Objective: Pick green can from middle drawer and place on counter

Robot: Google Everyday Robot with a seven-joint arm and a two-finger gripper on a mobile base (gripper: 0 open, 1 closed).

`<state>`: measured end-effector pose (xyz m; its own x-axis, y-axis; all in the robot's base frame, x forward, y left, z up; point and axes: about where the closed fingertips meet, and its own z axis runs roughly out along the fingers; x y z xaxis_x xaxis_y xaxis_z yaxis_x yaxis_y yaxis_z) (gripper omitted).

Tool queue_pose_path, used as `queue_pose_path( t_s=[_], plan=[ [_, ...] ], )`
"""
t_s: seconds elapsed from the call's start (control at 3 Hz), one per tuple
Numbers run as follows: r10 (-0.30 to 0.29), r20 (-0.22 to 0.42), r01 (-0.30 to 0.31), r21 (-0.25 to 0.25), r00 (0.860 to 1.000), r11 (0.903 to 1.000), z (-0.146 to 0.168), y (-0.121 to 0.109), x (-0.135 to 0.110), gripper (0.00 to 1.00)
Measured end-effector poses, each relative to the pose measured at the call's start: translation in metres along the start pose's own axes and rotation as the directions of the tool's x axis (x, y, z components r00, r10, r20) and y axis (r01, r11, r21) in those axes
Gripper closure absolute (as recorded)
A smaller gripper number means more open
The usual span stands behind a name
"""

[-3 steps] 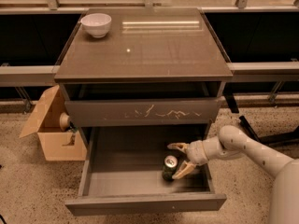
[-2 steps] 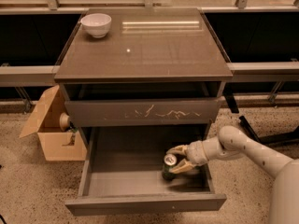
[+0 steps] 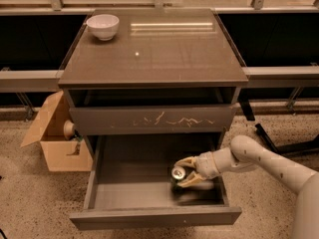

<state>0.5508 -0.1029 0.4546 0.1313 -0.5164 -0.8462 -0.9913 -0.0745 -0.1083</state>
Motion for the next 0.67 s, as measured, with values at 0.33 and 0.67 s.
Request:
queue_pose_path(
  t_s=[0.33, 0.67],
  plan=[
    [-0.058, 0.052, 0.056, 0.033, 0.997, 0.9979, -0.026, 0.003, -0.028, 1.0],
    [-0.165, 0.129, 0.153, 0.098, 0.978, 0.9834, -0.098, 0.001, -0.069, 1.0]
  ],
)
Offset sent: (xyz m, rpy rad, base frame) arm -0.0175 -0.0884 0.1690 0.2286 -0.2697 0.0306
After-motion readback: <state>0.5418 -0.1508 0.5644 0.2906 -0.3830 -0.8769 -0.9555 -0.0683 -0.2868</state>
